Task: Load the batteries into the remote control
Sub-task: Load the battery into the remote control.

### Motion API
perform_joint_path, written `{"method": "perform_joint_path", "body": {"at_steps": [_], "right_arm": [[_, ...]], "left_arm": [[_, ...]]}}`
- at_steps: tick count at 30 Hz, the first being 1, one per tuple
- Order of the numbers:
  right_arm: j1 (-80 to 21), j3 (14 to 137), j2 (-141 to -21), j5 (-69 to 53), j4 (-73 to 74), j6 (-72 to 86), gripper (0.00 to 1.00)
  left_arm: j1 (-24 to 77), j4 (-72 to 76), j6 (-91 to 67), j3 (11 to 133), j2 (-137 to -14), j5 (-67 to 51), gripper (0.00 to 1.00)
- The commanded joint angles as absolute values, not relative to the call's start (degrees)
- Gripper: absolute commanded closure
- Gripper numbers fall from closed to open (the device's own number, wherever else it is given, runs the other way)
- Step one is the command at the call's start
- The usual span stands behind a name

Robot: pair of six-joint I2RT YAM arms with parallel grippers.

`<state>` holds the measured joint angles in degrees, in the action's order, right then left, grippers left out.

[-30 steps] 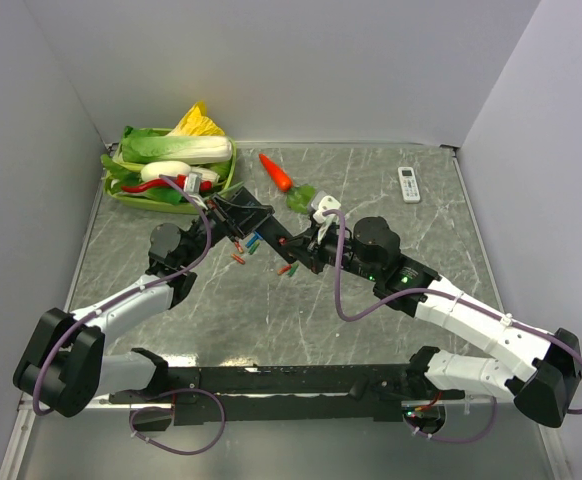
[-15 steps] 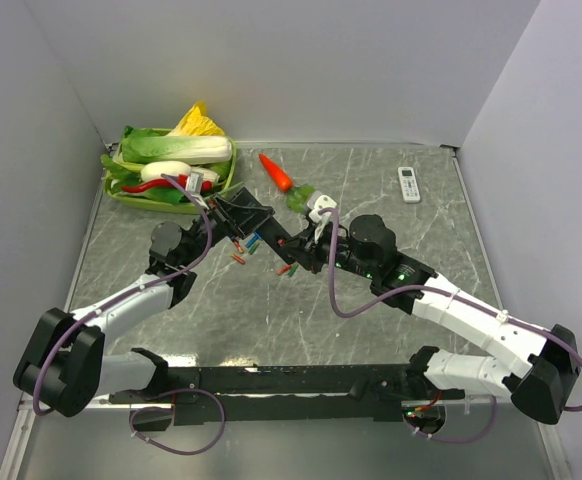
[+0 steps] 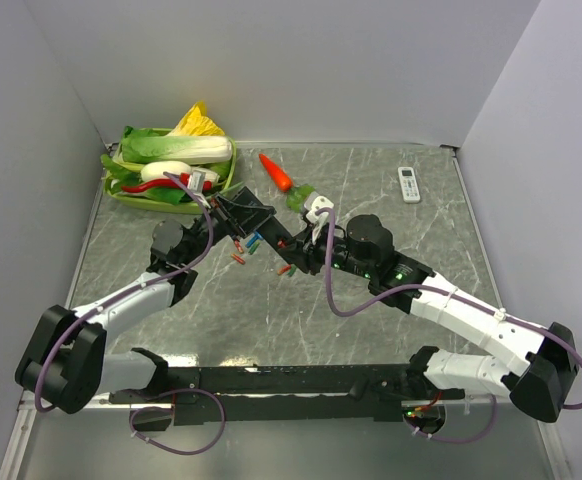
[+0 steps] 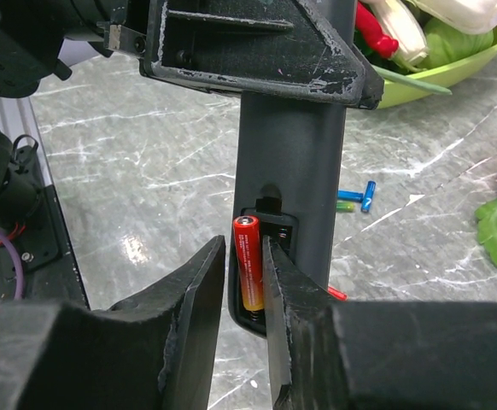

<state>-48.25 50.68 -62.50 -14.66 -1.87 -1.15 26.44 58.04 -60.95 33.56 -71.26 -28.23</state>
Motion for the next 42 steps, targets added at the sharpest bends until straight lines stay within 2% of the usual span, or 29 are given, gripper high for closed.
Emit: {"method": "perform_joint_path", "body": {"at_steps": [1, 16, 24, 29, 36, 42], "right_arm": [[-48.6, 52.7, -62.5, -13.8, -1.3, -1.0, 0.66], [-48.6, 52.3, -59.0, -10.2, -1.0, -1.8, 0.43], [-48.6, 52.6, -58.4, -9.1, -0.3, -2.4, 0.35], [-48.6, 53.0, -56.7, -7.5, 1.7, -3.8, 0.33], [-47.3, 60.3, -53.7, -12.6, 8.3, -10.2, 0.17], [-46.0, 65.2, -53.0, -23.8, 14.8, -20.1, 0.14]], "left_arm": [[26.7, 64.4, -62.7, 36.6, -70.9, -29.8, 0.98], [26.7, 66.5, -64.0, 35.8, -71.1, -30.5, 0.98], [26.7, 66.4, -64.2, 35.7, -70.8, -30.7, 0.98], [26.7, 65.7, -64.1, 35.9, -70.8, -31.1, 0.98], [26.7, 66.8, -65.6, 37.0, -72.2, -34.4, 0.98], [26.7, 68.6, -67.1, 39.1, -73.9, -39.5, 0.98]]}}
